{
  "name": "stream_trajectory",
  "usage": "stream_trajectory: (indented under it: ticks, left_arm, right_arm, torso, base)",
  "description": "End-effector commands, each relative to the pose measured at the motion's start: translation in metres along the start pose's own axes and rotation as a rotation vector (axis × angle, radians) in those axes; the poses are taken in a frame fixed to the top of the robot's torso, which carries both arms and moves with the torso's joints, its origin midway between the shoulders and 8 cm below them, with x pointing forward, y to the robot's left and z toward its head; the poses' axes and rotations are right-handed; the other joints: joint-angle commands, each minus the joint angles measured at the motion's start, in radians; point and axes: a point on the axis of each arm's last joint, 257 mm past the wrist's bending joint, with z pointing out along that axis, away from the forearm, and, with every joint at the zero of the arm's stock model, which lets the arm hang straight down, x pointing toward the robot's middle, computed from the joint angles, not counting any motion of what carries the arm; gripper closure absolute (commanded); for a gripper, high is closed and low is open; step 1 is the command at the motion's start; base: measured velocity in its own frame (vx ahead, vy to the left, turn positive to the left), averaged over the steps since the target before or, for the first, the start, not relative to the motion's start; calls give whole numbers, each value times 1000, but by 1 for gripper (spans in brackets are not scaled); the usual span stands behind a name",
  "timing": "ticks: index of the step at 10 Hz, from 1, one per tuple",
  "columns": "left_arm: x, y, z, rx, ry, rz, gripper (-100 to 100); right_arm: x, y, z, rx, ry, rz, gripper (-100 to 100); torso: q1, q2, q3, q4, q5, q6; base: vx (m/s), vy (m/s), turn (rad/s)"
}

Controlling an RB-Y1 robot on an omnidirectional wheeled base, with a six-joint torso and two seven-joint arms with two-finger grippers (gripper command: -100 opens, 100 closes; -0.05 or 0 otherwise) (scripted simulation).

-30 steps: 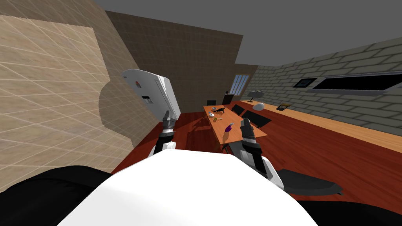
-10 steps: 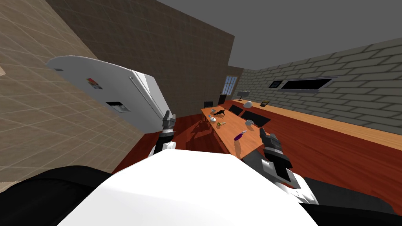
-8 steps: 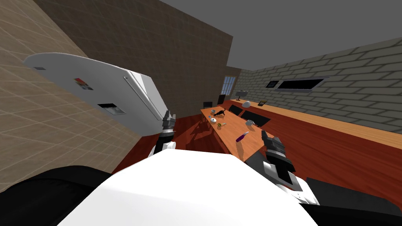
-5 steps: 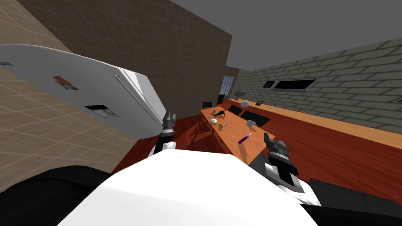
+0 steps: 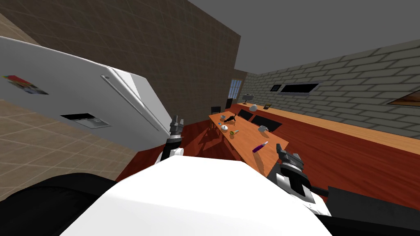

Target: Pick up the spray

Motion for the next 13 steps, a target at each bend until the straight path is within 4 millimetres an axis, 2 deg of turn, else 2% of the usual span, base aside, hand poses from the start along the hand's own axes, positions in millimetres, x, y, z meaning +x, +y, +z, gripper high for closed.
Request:
stream_trajectory:
  ticks: [1,2,4,7,9,11,13]
  left_arm:
    - [0,0,0,0,0,0,0]
    - [0,0,0,0,0,0,0]
    - [0,0,0,0,0,0,0]
    - [0,0,0,0,0,0,0]
    - [0,0,0,0,0,0,0]
    - [0,0,0,0,0,0,0]
    - [0,0,0,0,0,0,0]
  right_arm:
    - [20,-18,-11,52,39,-35,-100]
    - [22,-19,-12,55,44,-34,-100]
    - [40,-32,-20,95,79,-60,-100]
    - [88,-53,-44,176,183,-127,-100]
    - [122,-57,-60,206,258,-161,-100]
    - [122,-57,-60,206,258,-161,-100]
    - [145,-55,-70,216,314,-193,-100]
  torso:
    - [0,0,0,0,0,0]
    - [1,0,0,0,0,1]
    - [-1,0,0,0,0,1]
    - [1,-7,-4,-1,0,0]
    - [1,-8,-5,-2,0,0]
    - [-4,-6,-3,-1,-1,-1]
    - [-9,0,0,0,-2,0]
  base:
    - [102,102,-120]
    - [97,90,-81]
    - [111,79,-112]
    - [206,124,-192]
    - [234,98,-239]
    - [98,26,-3]
    - [125,-4,-171]
